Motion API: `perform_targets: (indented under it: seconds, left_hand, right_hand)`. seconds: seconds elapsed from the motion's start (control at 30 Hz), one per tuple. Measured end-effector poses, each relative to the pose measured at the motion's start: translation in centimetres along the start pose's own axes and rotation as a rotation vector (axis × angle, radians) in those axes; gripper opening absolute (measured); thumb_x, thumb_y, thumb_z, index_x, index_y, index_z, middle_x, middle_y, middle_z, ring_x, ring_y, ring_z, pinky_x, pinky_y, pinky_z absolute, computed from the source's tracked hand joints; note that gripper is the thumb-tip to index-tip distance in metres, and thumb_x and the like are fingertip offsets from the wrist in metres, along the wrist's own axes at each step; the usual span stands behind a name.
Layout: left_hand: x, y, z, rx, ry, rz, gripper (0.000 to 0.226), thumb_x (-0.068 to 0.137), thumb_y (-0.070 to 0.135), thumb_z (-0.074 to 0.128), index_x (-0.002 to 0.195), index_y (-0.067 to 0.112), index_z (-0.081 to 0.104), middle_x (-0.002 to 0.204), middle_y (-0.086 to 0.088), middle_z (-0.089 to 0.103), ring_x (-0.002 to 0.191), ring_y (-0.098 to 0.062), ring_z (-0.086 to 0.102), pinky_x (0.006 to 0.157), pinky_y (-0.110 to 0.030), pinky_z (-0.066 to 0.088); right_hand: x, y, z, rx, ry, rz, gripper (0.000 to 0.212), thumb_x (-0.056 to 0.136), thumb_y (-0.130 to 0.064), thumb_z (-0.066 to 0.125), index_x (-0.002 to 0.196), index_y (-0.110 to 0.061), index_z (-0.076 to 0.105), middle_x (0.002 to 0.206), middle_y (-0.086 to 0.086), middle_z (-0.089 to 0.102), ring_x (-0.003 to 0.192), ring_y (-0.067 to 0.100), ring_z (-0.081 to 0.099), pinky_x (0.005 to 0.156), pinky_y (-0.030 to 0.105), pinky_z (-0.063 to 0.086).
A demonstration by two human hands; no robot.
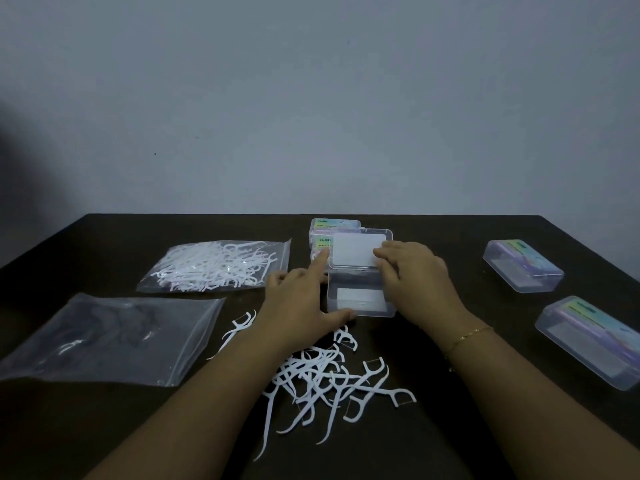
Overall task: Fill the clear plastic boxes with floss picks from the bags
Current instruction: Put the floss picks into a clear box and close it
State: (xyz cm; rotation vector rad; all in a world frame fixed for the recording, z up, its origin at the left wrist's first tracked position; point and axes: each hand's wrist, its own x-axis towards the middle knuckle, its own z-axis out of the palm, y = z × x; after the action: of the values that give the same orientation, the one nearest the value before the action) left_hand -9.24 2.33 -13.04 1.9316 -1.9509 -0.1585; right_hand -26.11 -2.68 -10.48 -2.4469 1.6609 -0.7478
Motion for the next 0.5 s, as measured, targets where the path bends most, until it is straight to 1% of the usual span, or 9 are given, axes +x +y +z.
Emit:
perform_targets:
  seconds: [0.17, 0.27, 0.37, 0.43, 0.5]
  left_hand:
    - [-0.5, 0.1, -0.5, -0.013, 0.057, 0.012, 0.104, 0.076, 0.069, 0.059, 0.152, 0.029, 0.0, 0.145, 0.006, 0.043, 0.134, -0.015, 0.034, 0.114, -0.038, 0.011]
    - [-1.0, 0.3, -1.0, -0.035, 0.112, 0.01, 0.1, 0.077, 0.067, 0.06, 0.153, 0.027, 0.009, 0.147, 0.003, 0.041, 0.134, -0.019, 0.034, 0.113, -0.039, 0.02]
    - [-1.8, 0.5, -1.3, -0.057, 0.151, -0.018, 0.09, 0.08, 0.064, 0.058, 0.151, 0.026, 0.018, 0.15, 0.002, 0.038, 0.136, -0.021, 0.033, 0.111, -0.04, 0.027]
    - [-2.5, 0.5, -1.4, -0.021, 0.162, -0.038, 0.08, 0.086, 0.06, 0.054, 0.15, 0.024, 0.024, 0.152, 0.002, 0.035, 0.138, -0.019, 0.03, 0.112, -0.038, 0.025]
    - [-3.4, 0.3, -1.5, 0.024, 0.157, -0.084, 0.074, 0.09, 0.057, 0.05, 0.149, 0.02, 0.026, 0.154, 0.0, 0.03, 0.141, -0.018, 0.025, 0.115, -0.036, 0.02]
  right_hand:
    - [-0.5, -0.5, -1.1, -0.027, 0.021, 0.024, 0.031, 0.098, -0.029, 0.043, 0.122, -0.022, 0.062, 0.128, -0.005, 0.059, 0.116, 0.017, 0.05, 0.095, 0.036, 0.036]
    - [-1.0, -0.8, -1.5, -0.019, 0.034, 0.072, 0.03, 0.097, -0.031, 0.045, 0.118, -0.021, 0.064, 0.122, -0.002, 0.062, 0.108, 0.018, 0.053, 0.092, 0.036, 0.037]
    - [-2.2, -1.2, -1.7, 0.005, 0.005, 0.112, 0.028, 0.097, -0.029, 0.047, 0.114, -0.02, 0.067, 0.115, 0.0, 0.065, 0.103, 0.019, 0.054, 0.093, 0.038, 0.038]
    - [-3.4, -1.4, -1.8, 0.065, -0.043, 0.118, 0.026, 0.096, -0.027, 0.048, 0.109, -0.02, 0.069, 0.108, 0.002, 0.067, 0.099, 0.019, 0.055, 0.094, 0.041, 0.043]
    - [-5.0, -1.7, -1.8, 0.122, -0.11, 0.088, 0.024, 0.095, -0.026, 0.049, 0.101, -0.02, 0.072, 0.105, 0.002, 0.067, 0.095, 0.017, 0.056, 0.091, 0.042, 0.048]
